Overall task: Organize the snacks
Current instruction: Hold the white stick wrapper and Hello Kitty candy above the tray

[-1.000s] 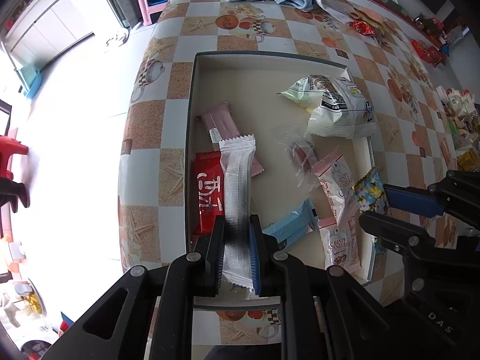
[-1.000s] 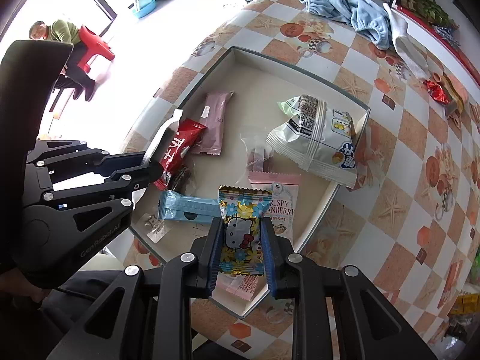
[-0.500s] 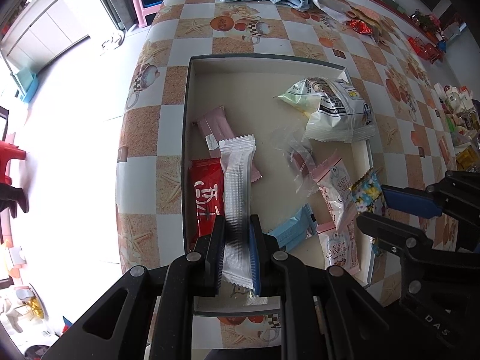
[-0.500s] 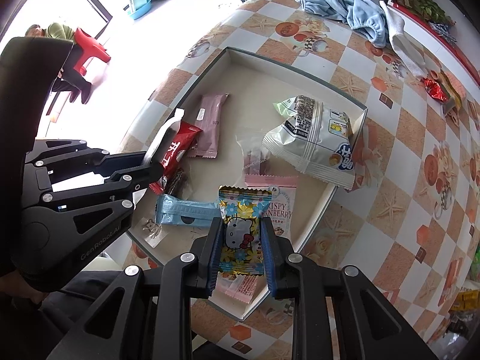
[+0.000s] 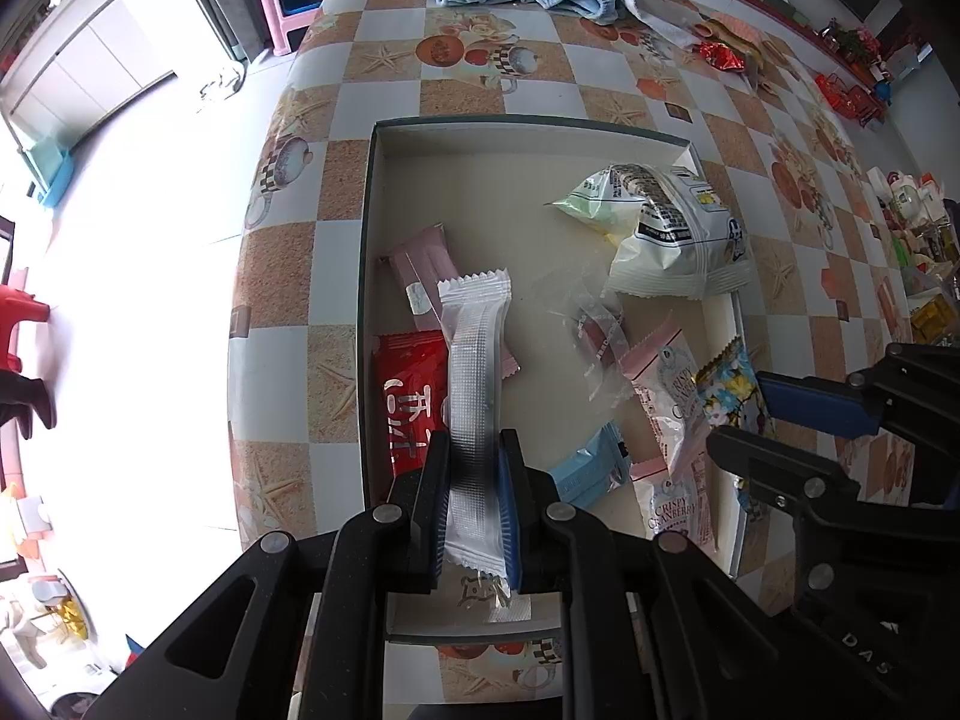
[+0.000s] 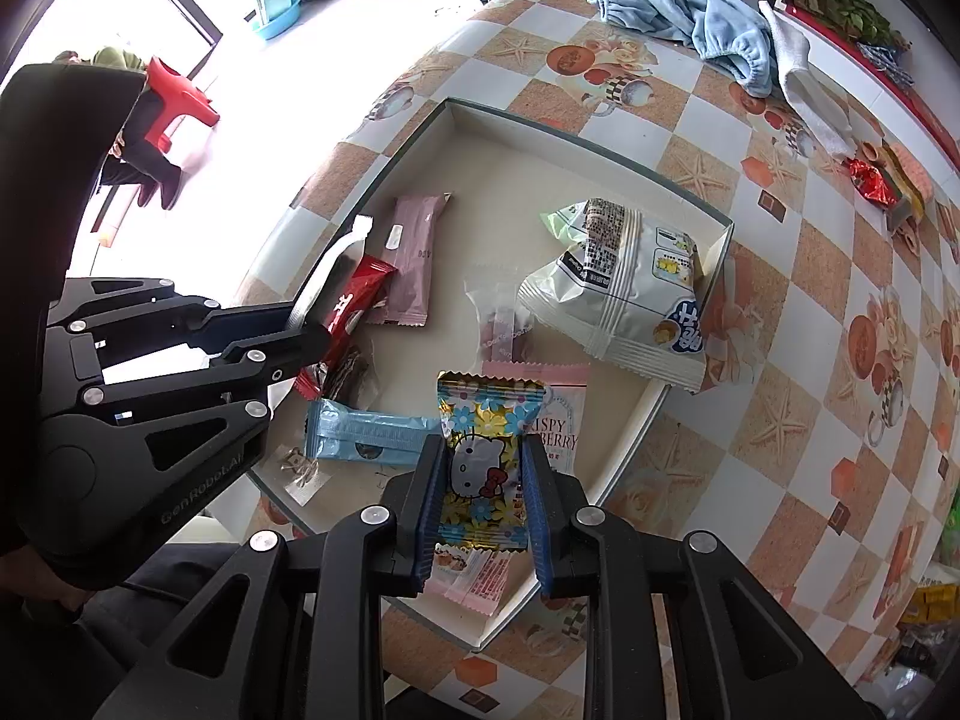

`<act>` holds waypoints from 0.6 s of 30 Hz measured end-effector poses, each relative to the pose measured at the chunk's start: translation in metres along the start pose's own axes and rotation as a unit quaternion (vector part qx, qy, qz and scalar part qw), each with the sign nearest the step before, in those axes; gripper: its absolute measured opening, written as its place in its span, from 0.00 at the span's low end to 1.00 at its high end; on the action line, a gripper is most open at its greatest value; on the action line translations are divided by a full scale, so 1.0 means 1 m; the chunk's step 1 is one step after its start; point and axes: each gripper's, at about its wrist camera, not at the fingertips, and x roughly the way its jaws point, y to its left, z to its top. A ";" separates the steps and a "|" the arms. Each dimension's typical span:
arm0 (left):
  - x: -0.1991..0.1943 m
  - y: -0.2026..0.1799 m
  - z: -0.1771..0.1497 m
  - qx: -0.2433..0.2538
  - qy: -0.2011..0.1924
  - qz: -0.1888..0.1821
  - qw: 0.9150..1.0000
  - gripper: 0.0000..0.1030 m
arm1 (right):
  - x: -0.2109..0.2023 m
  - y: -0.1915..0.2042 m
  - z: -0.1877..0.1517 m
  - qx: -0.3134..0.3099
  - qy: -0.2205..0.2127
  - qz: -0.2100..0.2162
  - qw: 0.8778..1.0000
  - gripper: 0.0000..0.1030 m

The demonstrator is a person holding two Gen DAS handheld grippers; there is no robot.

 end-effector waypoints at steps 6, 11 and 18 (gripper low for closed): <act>0.001 -0.002 0.003 0.001 0.001 -0.003 1.000 0.16 | 0.000 -0.002 0.003 0.004 -0.001 0.000 1.000 0.26; 0.000 -0.005 0.006 0.007 -0.003 -0.006 1.000 0.16 | -0.002 -0.002 0.005 0.004 -0.005 -0.002 1.000 0.26; -0.002 -0.005 0.006 0.009 -0.007 -0.007 1.000 0.16 | -0.004 -0.001 0.004 0.002 -0.005 -0.006 1.000 0.26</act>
